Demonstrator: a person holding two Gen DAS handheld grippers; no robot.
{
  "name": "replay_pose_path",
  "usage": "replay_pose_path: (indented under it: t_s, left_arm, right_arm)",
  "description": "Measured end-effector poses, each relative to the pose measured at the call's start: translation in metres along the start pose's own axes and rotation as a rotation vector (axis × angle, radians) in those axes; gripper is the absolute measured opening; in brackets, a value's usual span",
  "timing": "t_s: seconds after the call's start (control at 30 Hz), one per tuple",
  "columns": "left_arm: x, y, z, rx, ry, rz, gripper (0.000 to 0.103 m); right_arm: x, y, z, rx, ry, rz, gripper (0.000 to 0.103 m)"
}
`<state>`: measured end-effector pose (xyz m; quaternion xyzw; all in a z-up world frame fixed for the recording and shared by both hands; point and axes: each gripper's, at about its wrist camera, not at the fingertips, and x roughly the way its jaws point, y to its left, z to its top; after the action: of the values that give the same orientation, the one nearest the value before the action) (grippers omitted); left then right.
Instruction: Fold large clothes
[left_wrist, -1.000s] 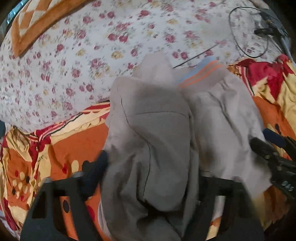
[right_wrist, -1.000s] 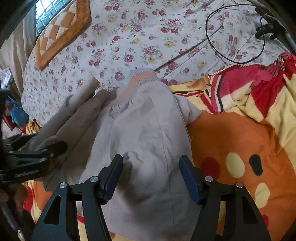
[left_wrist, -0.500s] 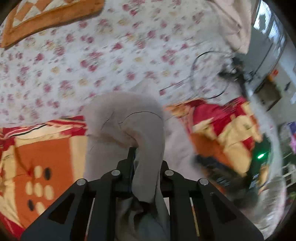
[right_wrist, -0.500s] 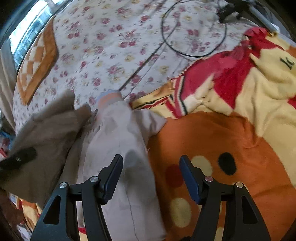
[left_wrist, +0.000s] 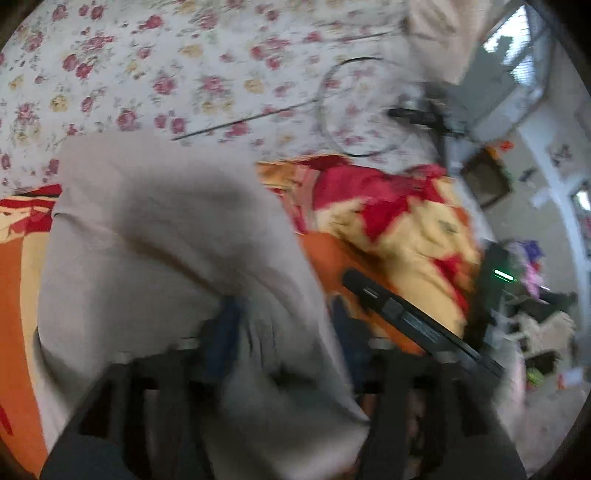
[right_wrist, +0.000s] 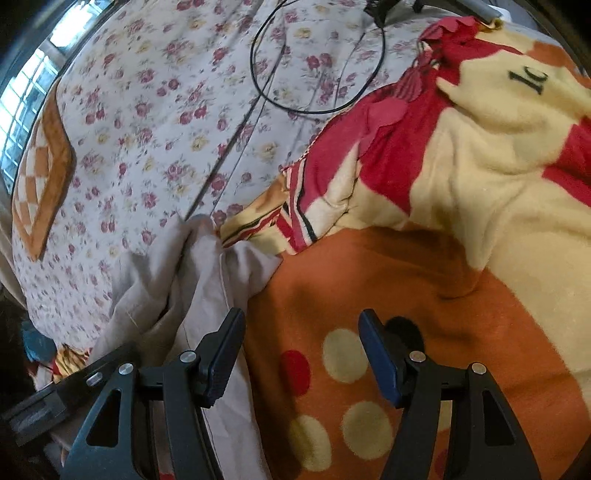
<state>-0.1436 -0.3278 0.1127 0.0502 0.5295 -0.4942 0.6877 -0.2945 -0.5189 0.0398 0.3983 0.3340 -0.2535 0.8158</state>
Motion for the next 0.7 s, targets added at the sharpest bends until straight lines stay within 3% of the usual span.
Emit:
replay_pose_path:
  t_s: [0.07, 0.13, 0.17, 0.23, 0.27, 0.33, 0.4, 0.5, 0.53, 0.57, 0.6, 0.63, 0.7]
  left_arm:
    - [-0.025, 0.001, -0.007, 0.026, -0.009, -0.037, 0.066]
    - [-0.053, 0.004, -0.016, 0.073, -0.039, -0.005, 0.066]
    - [-0.065, 0.008, -0.02, 0.091, -0.066, 0.04, 0.067]
    - [-0.086, 0.021, -0.031, 0.123, -0.148, 0.233, 0.067]
    - [-0.089, 0.025, -0.035, 0.136, -0.173, 0.304, 0.067]
    - [-0.083, 0.041, -0.047, 0.167, -0.18, 0.461, 0.067]
    - [-0.07, 0.056, -0.054, 0.177, -0.133, 0.534, 0.067]
    - [-0.055, 0.072, -0.064, 0.153, -0.104, 0.55, 0.067]
    - [-0.052, 0.075, -0.067, 0.143, -0.093, 0.543, 0.067]
    - [-0.052, 0.076, -0.07, 0.142, -0.087, 0.542, 0.067]
    - [-0.053, 0.075, -0.071, 0.147, -0.085, 0.536, 0.067]
    - [-0.055, 0.073, -0.073, 0.155, -0.087, 0.523, 0.067]
    - [-0.062, 0.069, -0.076, 0.17, -0.105, 0.496, 0.067]
  right_arm:
    - [-0.003, 0.003, 0.0, -0.004, -0.008, 0.027, 0.066]
    - [-0.015, 0.013, -0.002, -0.032, -0.044, 0.081, 0.066]
    - [-0.021, 0.018, -0.003, -0.053, -0.062, 0.107, 0.067]
    - [-0.036, 0.036, -0.009, -0.132, -0.097, 0.189, 0.076]
    - [-0.041, 0.046, -0.015, -0.174, -0.098, 0.237, 0.084]
    - [-0.039, 0.068, -0.029, -0.239, -0.059, 0.337, 0.089]
    - [-0.025, 0.083, -0.035, -0.237, -0.005, 0.378, 0.089]
    - [0.008, 0.096, -0.04, -0.15, 0.091, 0.369, 0.089]
    - [0.02, 0.102, -0.043, -0.147, 0.138, 0.371, 0.08]
    - [0.025, 0.106, -0.046, -0.166, 0.154, 0.377, 0.036]
    - [0.026, 0.113, -0.049, -0.221, 0.156, 0.363, 0.022]
    - [0.018, 0.121, -0.05, -0.29, 0.115, 0.312, 0.02]
    - [-0.002, 0.127, -0.05, -0.36, 0.05, 0.309, 0.015]
